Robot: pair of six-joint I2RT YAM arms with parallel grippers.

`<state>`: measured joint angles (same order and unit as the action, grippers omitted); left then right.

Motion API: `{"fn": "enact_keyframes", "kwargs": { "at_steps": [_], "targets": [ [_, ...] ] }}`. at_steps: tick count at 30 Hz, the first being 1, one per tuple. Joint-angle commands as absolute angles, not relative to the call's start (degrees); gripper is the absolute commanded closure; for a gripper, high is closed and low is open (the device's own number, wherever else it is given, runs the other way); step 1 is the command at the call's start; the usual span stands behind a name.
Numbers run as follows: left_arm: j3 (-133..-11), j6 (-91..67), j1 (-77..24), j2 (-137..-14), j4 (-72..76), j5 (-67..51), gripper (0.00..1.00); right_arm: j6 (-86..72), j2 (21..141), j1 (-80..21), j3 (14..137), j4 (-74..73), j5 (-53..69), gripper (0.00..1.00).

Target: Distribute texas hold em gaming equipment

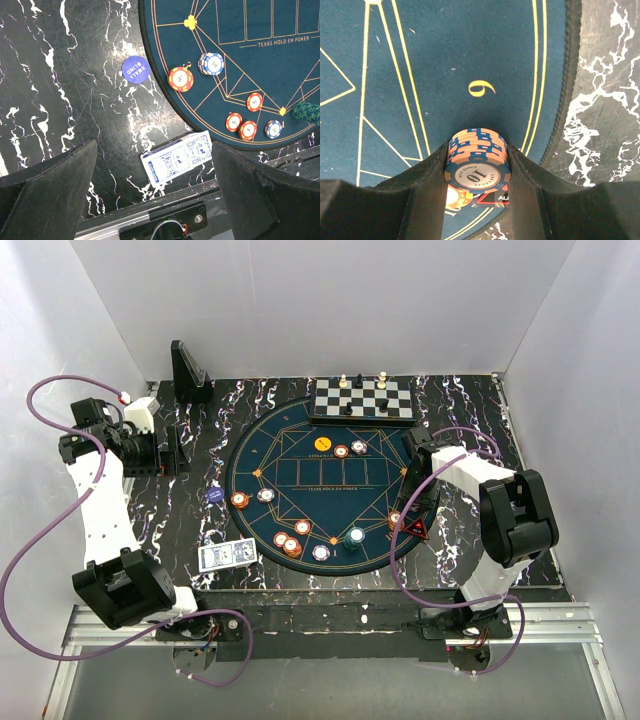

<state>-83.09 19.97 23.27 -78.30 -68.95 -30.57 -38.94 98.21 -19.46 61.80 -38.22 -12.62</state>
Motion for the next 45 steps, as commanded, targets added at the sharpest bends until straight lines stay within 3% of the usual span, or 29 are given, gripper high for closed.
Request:
{"fn": "enact_keyframes", "kwargs": {
  "at_steps": [1, 3, 6, 14, 21, 27, 36, 45],
  "targets": [
    [-83.8, 20.3, 23.6, -77.8, -69.0, -32.0, 0.0, -39.4, 96.1, -19.2, 61.0, -41.6, -13.5, 0.82],
    [-83.7, 20.2, 23.6, -77.8, -69.0, -32.1, 0.0, -39.3, 96.8, -19.2, 61.4, -42.0, -13.5, 0.77],
    [-83.8, 20.3, 23.7, -77.6, -69.1, -32.1, 0.0, -38.9, 97.8, -19.2, 61.9, -42.2, -12.9, 0.57],
    [-84.5, 20.1, 23.6, -77.9, -69.6, -32.5, 0.0, -38.2, 95.4, -19.3, 64.2, -44.4, -14.1, 0.18],
    [-85.0, 19.9, 23.6, -77.7, -69.8, -32.9, 0.0, -37.4, 89.5, -22.3, 70.9, -48.3, -17.1, 0.13],
    [-84.6, 19.7, 23.7, -77.4, -69.5, -32.8, 0.0, -36.7, 87.4, -30.7, 78.0, -51.6, -16.1, 0.13],
    [-83.8, 19.2, 23.6, -77.3, -68.7, -33.3, 0.0, -36.3, 88.8, -44.5, 76.1, -49.8, -8.8, 0.1],
    [-83.1, 19.2, 23.6, -76.9, -68.6, -33.4, 0.0, -36.4, 92.6, -50.4, 75.4, -50.2, -8.8, 0.08]
  ]
}}
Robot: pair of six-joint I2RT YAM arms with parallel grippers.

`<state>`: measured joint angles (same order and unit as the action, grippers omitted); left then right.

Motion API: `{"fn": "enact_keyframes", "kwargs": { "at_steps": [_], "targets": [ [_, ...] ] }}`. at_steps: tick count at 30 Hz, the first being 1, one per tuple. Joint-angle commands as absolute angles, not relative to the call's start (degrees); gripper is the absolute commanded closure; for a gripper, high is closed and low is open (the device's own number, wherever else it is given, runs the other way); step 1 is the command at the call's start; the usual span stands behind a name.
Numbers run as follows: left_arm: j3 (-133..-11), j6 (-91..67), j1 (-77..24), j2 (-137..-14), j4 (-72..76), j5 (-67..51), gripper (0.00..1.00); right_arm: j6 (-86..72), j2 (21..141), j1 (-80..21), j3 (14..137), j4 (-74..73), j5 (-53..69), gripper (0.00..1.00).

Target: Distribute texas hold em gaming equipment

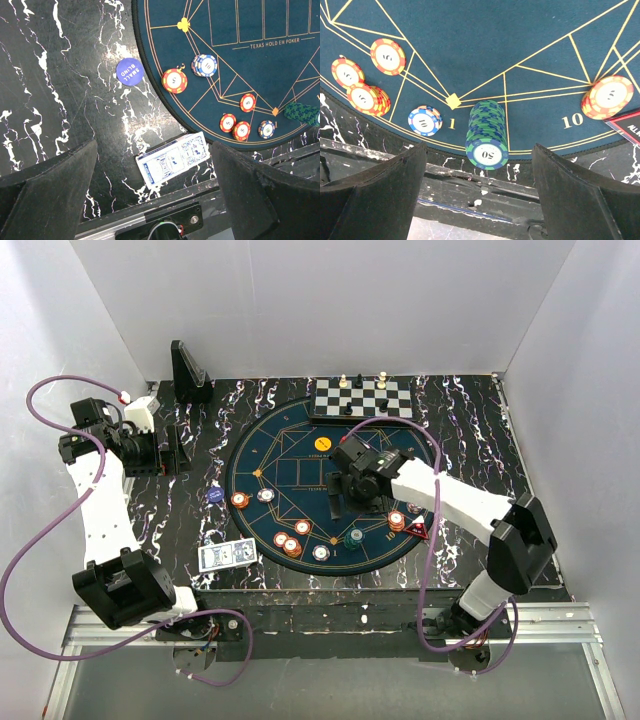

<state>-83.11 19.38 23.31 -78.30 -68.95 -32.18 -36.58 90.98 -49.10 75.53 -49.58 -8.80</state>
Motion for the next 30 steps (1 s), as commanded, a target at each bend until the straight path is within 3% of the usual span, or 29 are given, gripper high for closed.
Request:
{"fn": "enact_keyframes", "kwargs": {
  "at_steps": [1, 9, 30],
  "targets": [
    [-83.1, 19.2, 23.6, -76.7, -68.5, -33.4, 0.0, -36.2, 93.2, -50.5, 75.3, -50.3, -8.7, 0.08],
    [-82.4, 19.2, 23.6, -76.7, -68.1, -33.3, 0.0, -36.5, 95.0, -52.6, 73.0, -49.8, -9.6, 0.08],
    [-81.4, 19.4, 23.7, -76.7, -67.5, -32.9, 0.0, -38.7, 96.9, -55.4, 70.6, -47.8, -10.5, 0.55]
  ]
}}
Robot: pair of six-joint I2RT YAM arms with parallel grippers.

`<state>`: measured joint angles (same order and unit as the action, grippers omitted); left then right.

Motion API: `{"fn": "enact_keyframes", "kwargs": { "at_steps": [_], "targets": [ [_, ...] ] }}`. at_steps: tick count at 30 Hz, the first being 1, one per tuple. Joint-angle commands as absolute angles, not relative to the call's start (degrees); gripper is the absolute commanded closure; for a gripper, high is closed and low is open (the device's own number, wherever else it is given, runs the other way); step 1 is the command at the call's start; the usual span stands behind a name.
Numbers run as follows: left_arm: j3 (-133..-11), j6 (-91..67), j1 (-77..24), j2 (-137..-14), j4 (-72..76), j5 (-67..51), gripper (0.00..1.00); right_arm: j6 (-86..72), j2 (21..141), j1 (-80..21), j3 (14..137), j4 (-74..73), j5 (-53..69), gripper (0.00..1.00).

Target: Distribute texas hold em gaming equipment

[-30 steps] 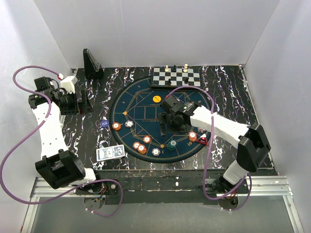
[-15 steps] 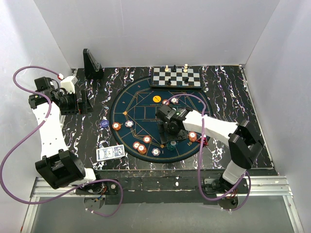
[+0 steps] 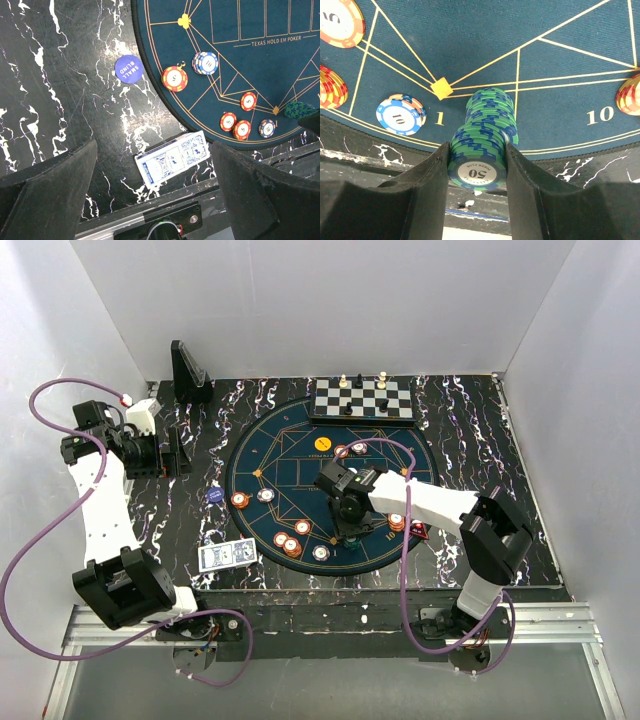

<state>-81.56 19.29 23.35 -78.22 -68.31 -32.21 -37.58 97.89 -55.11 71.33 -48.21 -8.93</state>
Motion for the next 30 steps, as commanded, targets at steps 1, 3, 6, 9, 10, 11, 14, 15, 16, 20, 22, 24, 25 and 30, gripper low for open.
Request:
{"fn": "enact_keyframes", "kwargs": {
  "at_steps": [1, 3, 6, 9, 10, 11, 14, 15, 16, 20, 22, 24, 25, 30],
  "targets": [
    [-81.3, 19.4, 23.6, -76.6, -67.6, -32.8, 0.0, -38.8, 96.7, -55.5, 70.6, -48.0, -10.9, 0.57],
    [-81.1, 19.3, 23.6, -76.6, -67.5, -32.7, 0.0, -38.8, 96.4, -55.4, 71.1, -48.8, -11.8, 0.6],
    [-81.3, 19.4, 23.7, -76.6, -67.6, -32.8, 0.0, -38.7, 95.8, -55.5, 73.3, -50.9, -13.6, 0.64],
    [-81.8, 19.3, 23.6, -76.7, -67.7, -33.0, 0.0, -37.4, 94.9, -55.4, 77.6, -53.3, -14.8, 0.67],
    [-82.0, 19.3, 23.6, -76.9, -67.8, -32.9, 0.0, -37.1, 95.1, -55.4, 79.3, -54.4, -15.2, 0.68],
    [-82.5, 19.3, 23.7, -77.1, -67.9, -33.0, 0.0, -36.7, 95.4, -55.3, 81.3, -55.2, -15.5, 0.68],
    [-83.7, 19.2, 23.6, -77.8, -68.5, -33.1, 0.0, -35.2, 98.2, -54.8, 88.0, -57.9, -15.2, 0.71],
    [-83.9, 19.2, 23.8, -78.0, -68.6, -33.2, 0.0, -34.5, 99.3, -54.7, 90.1, -58.2, -15.0, 0.72],
    [-84.1, 19.1, 23.7, -78.1, -68.6, -33.4, 0.0, -34.0, 101.0, -54.6, 92.6, -58.5, -14.6, 0.72],
    [-84.0, 18.4, 23.8, -78.5, -67.9, -33.9, 0.0, -30.9, 110.1, -54.3, 103.9, -59.1, -12.7, 0.73],
    [-83.8, 17.9, 23.8, -79.2, -67.7, -34.4, 0.0, -29.7, 116.6, -54.2, 113.5, -60.9, -12.0, 0.73],
    [-83.8, 17.7, 23.7, -79.6, -67.7, -35.0, 0.0, -28.6, 122.8, -54.2, 120.5, -62.0, -11.2, 0.74],
    [-83.8, 17.6, 23.7, -79.8, -67.6, -35.2, 0.0, -27.9, 125.3, -54.2, 123.0, -61.9, -10.7, 0.74],
    [-83.4, 17.3, 23.8, -79.6, -67.4, -35.6, 0.0, -26.9, 134.3, -54.1, 130.4, -60.1, -7.5, 0.74]
  ]
}}
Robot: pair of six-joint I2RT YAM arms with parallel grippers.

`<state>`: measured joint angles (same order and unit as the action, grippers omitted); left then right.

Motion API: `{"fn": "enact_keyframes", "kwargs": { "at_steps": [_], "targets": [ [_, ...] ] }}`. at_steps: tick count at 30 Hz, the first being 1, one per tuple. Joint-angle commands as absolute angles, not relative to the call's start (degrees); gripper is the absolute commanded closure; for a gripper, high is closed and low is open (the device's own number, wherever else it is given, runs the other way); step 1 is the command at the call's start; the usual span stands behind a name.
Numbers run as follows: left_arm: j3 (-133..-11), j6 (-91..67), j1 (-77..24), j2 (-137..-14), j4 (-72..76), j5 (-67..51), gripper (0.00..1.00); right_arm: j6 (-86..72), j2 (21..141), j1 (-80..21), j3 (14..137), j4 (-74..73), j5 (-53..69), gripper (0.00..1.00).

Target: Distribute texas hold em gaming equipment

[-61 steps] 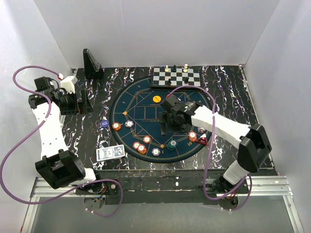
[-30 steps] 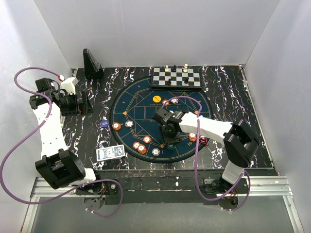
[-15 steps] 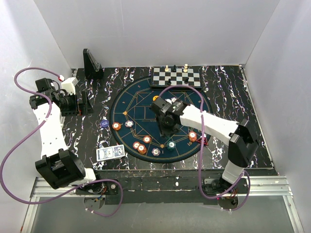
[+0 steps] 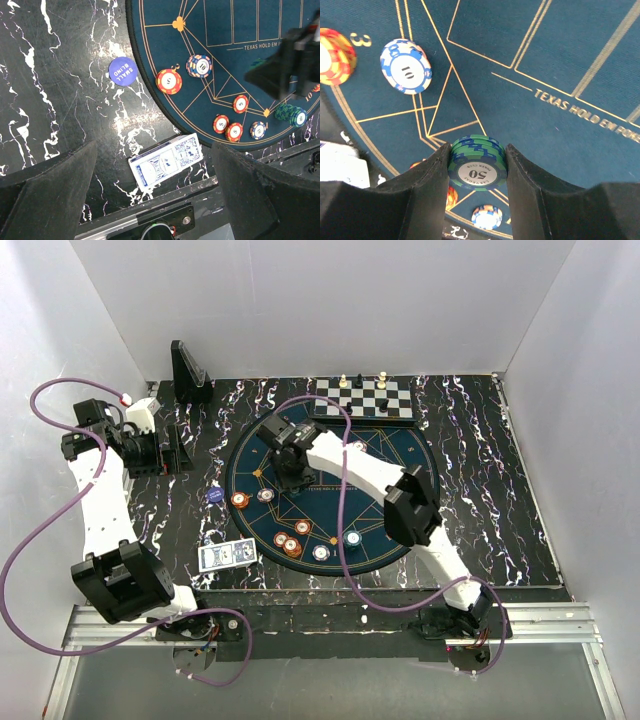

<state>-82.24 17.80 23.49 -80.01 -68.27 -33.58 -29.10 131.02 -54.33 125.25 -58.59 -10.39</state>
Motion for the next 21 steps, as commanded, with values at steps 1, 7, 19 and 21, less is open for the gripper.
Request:
{"fn": "enact_keyframes", "kwargs": {
  "at_steps": [1, 7, 19, 21],
  "targets": [
    [-83.4, 17.5, 23.7, -79.5, -67.4, -35.7, 0.0, -26.9, 134.8, -54.1, 130.8, -59.6, -7.1, 0.74],
    [-83.8, 18.2, 23.7, -79.6, -67.9, -35.2, 0.0, -26.5, 137.4, -54.1, 130.5, -56.5, -4.1, 0.72],
    [-83.3, 18.9, 23.7, -78.8, -68.0, -34.4, 0.0, -27.2, 139.9, -54.3, 129.4, -55.3, -0.4, 0.49],
    [-83.1, 18.9, 23.7, -78.7, -68.2, -34.4, 0.0, -26.7, 139.7, -54.3, 129.0, -54.6, 1.8, 0.34]
  ]
}}
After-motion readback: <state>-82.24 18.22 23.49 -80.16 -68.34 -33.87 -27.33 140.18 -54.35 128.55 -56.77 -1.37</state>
